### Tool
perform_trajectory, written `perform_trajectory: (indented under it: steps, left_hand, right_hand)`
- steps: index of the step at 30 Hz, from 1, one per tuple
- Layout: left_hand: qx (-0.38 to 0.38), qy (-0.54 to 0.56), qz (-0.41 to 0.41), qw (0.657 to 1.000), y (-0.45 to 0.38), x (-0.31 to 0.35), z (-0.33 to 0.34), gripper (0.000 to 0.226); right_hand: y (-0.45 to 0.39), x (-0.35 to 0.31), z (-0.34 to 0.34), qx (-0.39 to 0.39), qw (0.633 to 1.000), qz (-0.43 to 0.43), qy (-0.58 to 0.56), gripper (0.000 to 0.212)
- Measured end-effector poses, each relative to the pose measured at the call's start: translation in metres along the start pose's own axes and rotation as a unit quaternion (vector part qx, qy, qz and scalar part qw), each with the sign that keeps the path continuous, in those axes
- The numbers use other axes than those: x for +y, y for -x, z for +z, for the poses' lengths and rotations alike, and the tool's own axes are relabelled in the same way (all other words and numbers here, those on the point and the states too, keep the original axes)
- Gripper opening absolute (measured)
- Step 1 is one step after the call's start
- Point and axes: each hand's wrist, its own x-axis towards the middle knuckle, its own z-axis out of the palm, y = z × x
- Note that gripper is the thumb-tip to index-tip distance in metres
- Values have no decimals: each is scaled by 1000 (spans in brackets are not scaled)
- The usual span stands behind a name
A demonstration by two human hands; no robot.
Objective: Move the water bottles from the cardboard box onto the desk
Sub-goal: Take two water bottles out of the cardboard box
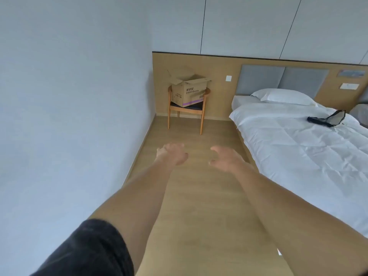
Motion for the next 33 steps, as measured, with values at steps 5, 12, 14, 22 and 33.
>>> perform_trajectory:
  steps: [5,12,14,22,33]
  left_hand:
    - [-13,-13,7,1000,-52,2,-6,50]
    - [-34,-17,58,998,-167,2,-23,51]
    - [-39,-19,69,997,-204,-1,-31,51]
    - [-43,-30,78,996,-337,-27,-56,54]
    - [-59,-42,65,995,-483,-23,-66,53]
  right_hand:
    - [-57,4,-4,-17,999,31,-19,62]
    - [-174,5,-12,-44,995,87,-32,65]
    - [-211,3,-18,-54,993,97,-26,65]
    - [-333,-6,-35,-62,992,110,-16,65]
    - [-496,11,-40,-87,990,112,-23,68]
